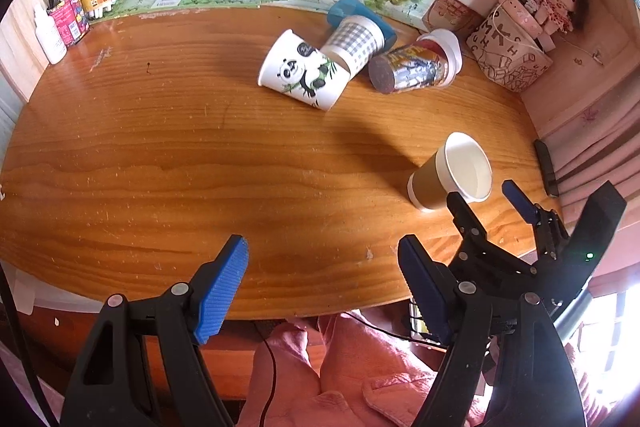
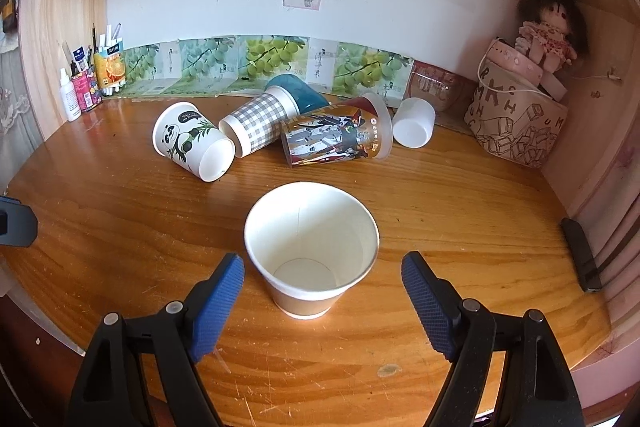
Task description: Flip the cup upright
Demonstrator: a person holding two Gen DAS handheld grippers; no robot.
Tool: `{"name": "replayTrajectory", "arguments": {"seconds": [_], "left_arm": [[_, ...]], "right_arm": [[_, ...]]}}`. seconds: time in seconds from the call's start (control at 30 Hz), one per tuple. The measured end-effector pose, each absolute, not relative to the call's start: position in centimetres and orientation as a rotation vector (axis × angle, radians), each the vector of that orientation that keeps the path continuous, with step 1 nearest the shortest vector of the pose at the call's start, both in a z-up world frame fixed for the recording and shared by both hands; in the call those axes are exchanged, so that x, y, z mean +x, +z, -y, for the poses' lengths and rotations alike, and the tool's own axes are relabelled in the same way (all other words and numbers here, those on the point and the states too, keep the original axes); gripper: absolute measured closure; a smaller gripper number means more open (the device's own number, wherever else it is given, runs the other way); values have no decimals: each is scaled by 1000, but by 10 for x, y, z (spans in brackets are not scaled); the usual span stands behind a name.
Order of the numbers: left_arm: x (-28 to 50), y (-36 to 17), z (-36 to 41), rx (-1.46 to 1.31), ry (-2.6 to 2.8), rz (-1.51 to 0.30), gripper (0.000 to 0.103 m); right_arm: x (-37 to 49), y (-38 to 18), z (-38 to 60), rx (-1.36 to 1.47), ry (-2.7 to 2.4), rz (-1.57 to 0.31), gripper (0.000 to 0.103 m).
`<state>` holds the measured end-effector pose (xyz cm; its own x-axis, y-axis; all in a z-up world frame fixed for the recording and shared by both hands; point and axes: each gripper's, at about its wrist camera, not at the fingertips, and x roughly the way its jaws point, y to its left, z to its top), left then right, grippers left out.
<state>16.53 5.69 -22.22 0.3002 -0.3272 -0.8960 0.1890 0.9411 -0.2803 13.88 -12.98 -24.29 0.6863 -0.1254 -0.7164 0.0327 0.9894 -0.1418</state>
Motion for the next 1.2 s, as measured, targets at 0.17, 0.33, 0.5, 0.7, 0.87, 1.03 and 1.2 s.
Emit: {"name": "replayTrajectory", "arguments": {"seconds": [0.17,0.33,0.5,0.7,0.87,1.03,1.2], "left_arm": [[155,-228,-46,-116,-370,-1249,23],[141,-226,-30,-104,-352,-1263,23],[132,-213,-9,-72,-377,-1264,23],[120,-179,8,-71,-353,-1205,23],[107,-144,12,-49,-277,-1122,23],[97,-109,16,-22,-206,-1035,20],[88,-79,18,-33,-125,-925,16]], "right_arm": [[123,-240,136,-60,-40,-885,21],[106,-234,154,29,-11,-979,21],[92,-211,175,107,33,-1039,19],[76,-164,188,113,63,-982,18],[70,-126,201,132,82,-923,18],[60,-88,205,95,116,-839,0],[49,-59,206,113,147,-753,0]]}}
